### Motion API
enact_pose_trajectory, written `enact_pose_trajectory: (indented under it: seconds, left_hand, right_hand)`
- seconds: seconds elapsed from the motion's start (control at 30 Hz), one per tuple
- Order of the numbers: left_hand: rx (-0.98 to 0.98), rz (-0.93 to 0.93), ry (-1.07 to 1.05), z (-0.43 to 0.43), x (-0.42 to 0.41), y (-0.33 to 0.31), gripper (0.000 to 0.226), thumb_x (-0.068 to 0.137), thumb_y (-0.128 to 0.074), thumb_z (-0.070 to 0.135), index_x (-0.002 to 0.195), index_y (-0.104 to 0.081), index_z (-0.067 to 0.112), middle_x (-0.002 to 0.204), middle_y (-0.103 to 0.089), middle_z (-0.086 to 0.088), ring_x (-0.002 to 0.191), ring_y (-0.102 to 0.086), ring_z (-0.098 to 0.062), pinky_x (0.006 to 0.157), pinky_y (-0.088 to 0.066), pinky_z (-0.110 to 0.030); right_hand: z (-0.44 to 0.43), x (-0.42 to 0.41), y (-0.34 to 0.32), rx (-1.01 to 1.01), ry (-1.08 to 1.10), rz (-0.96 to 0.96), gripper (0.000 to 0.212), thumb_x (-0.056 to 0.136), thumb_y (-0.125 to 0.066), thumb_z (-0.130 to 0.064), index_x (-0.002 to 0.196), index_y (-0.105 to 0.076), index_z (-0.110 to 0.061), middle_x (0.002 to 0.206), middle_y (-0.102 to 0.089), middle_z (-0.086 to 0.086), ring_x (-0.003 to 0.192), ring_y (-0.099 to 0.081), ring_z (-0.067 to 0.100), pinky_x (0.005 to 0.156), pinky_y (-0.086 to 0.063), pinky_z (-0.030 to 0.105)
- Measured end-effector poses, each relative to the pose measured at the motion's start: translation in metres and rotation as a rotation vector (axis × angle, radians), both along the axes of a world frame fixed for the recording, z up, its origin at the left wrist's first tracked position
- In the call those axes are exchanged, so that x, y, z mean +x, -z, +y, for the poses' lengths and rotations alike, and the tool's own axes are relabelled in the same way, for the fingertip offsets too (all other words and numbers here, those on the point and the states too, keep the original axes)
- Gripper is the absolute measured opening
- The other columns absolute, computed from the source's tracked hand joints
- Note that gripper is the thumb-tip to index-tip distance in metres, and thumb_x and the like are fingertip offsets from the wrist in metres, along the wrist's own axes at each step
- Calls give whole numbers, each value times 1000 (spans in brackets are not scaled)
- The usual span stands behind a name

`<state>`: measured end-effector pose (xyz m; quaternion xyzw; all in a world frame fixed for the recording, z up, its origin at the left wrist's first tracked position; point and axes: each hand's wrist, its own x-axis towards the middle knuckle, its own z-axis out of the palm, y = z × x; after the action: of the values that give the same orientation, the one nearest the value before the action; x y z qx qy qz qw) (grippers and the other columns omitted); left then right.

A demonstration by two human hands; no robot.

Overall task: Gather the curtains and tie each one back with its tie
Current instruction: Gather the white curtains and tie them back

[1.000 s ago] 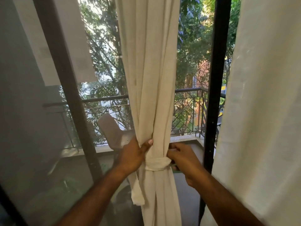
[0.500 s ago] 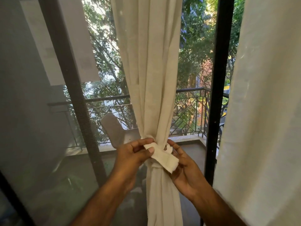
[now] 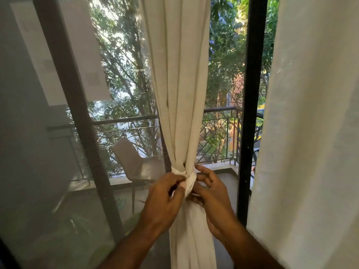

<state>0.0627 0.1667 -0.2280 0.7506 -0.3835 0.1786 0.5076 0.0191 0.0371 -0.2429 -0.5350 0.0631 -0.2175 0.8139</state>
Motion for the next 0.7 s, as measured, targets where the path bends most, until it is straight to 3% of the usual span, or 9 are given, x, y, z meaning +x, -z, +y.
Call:
enact_pose_trajectory:
  seconds: [0.1, 0.2, 0.33, 0.43, 0.5, 0.53, 0.63, 0.7]
  left_hand:
    - [153, -46, 108, 0, 0, -6, 16, 91, -59, 39, 94, -70, 27, 91, -60, 19, 88, -60, 2, 74, -41, -10]
    - [295, -89, 109, 3, 9, -7, 21, 84, -71, 21, 105, -74, 25, 101, -60, 17, 99, -59, 2, 81, -43, -10]
    - [340, -84, 69, 5, 11, -13, 45, 71, -60, 5, 111, -75, 20, 99, -62, 24, 97, -61, 1, 80, -36, 2]
    - [254, 74, 72, 6, 14, -14, 49, 69, -60, 0, 111, -71, 25, 99, -72, 9, 88, -67, -4, 74, -49, -12]
    - [211, 113, 100, 7, 17, -18, 50, 67, -61, 3, 108, -61, 30, 87, -69, 2, 75, -66, -11, 66, -50, -25]
    - [199, 111, 99, 7, 17, -21, 47, 68, -63, 4, 107, -60, 29, 81, -67, 2, 69, -63, -8, 62, -49, -24]
    - [177, 71, 34, 5, 19, -26, 38, 74, -67, -2, 103, -66, 23, 72, -65, 14, 60, -56, 7, 55, -36, -7]
    - [183, 40, -29, 3, 19, -26, 34, 77, -68, -1, 101, -69, 24, 68, -64, 23, 59, -55, 8, 53, -35, -6]
  right_hand:
    - [-5, 1, -5, 54, -7, 34, 41, 88, -67, 4, 124, -61, -13, 109, -75, 15, 92, -75, 30, 71, -62, 38]
    - [-10, 5, -10, 94, -28, 70, 41, 85, -66, 12, 119, -60, -10, 96, -77, 15, 79, -76, 28, 60, -59, 34]
    - [-17, 11, -15, 311, -175, 114, 41, 87, -56, 19, 119, -59, -5, 96, -73, 19, 78, -70, 29, 71, -59, 38]
    - [-22, 12, -17, 249, -217, 127, 43, 85, -53, 23, 116, -61, -6, 93, -75, 17, 81, -69, 26, 72, -56, 32]
    - [-28, 9, -21, 148, -225, 142, 46, 81, -56, 25, 116, -62, -5, 95, -74, 16, 77, -69, 23, 64, -56, 27]
    - [-33, 8, -20, 25, -202, 167, 48, 79, -58, 25, 116, -63, -5, 98, -72, 15, 78, -68, 21, 61, -54, 26]
    - [-51, 7, -7, -619, 31, 336, 40, 70, -70, 7, 96, -71, -23, 99, -70, -1, 89, -65, 16, 70, -54, 30]
    - [-55, 2, 2, -889, 66, 435, 27, 64, -75, -5, 73, -71, -31, 85, -69, -8, 82, -66, 13, 69, -55, 31]
